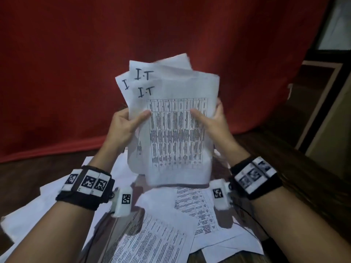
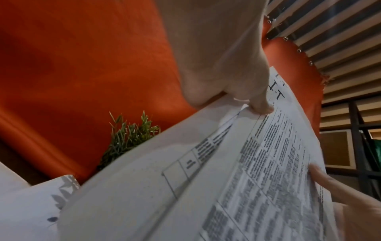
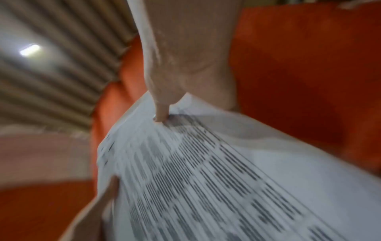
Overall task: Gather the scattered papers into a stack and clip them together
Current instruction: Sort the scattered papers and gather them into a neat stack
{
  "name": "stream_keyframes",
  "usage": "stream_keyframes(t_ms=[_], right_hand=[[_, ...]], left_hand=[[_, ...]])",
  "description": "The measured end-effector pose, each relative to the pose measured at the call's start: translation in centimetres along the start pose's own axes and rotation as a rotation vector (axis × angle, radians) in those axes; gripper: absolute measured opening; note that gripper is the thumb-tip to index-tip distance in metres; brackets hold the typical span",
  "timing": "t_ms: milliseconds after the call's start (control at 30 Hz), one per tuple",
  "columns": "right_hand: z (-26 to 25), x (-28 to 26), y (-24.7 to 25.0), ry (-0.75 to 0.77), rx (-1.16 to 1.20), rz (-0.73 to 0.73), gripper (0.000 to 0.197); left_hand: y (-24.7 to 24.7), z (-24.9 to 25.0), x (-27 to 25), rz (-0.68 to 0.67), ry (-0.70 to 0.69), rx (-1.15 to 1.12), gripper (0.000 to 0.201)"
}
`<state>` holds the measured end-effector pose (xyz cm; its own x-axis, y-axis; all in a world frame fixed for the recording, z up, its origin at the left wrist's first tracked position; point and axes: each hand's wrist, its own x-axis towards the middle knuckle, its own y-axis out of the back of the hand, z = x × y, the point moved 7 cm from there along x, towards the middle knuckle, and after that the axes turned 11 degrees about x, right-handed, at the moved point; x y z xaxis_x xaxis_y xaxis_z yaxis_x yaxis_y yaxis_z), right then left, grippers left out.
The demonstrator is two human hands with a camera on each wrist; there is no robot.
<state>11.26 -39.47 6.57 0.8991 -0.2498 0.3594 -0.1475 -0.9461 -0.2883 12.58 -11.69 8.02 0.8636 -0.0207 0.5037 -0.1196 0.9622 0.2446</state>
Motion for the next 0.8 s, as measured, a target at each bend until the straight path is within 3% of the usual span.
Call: stream_keyframes(t_ms=[67, 133, 233, 300, 367, 433, 533, 600, 667, 733, 800], right_hand=[[0.1, 0.0, -0.4, -0.12, 0.122, -0.039, 0.053], [-0.5, -0.2, -0.5, -0.001, -0.013, -0.027, 0.019], [-0.8, -0.7, -1.0, 0.153, -0.066, -0.051, 0.023], [-0.1, -1.0, -0.8, 0.122, -0.07, -0.046, 0.025], [1.3, -1.1, -0.5, 0.028, -0.116, -0.064, 0.024], [2.1, -1.3, -0.2, -0.054, -0.109, -0.101, 0.018], [1.1, -1.4, -0.2, -0.002, 0.004, -0.112, 0.013], [0.7, -1.6, -0.2, 0.011, 0.088, -0.127, 0.013], [1.9, -1.9, -0.2, -0.068, 0.086, -0.194, 0.018], [4.3, -2.1, 0.3, -0.2, -0.045, -0.308, 0.024], [6.5, -1.9, 1.4, -0.317, -0.217, -0.401, 0.031]], left_hand=[[-0.9, 0.5, -0.2, 0.009, -0.071, 0.07, 0.006], [-1.6, 0.4, -0.6, 0.083, -0.112, 0.088, 0.017], [-1.8, 0.3, -2.0, 0.277, -0.153, 0.098, 0.05], [-1.9, -0.3, -2.4, 0.318, -0.144, 0.046, 0.084], [-2.0, -1.9, -2.6, 0.29, -0.022, -0.101, 0.1], [-1.9, -2.9, -2.7, 0.256, 0.082, -0.173, 0.076], [-1.1, -2.5, -2.5, 0.258, 0.06, -0.105, 0.02], [-0.7, -2.4, -2.3, 0.205, 0.036, -0.143, 0.02], [-1.0, -3.5, -2.5, 0.056, 0.093, -0.168, 0.036], [-2.0, -5.4, -3.4, -0.109, 0.191, -0.045, 0.039], [-1.7, -6.7, -3.7, -0.091, 0.229, 0.05, 0.031]])
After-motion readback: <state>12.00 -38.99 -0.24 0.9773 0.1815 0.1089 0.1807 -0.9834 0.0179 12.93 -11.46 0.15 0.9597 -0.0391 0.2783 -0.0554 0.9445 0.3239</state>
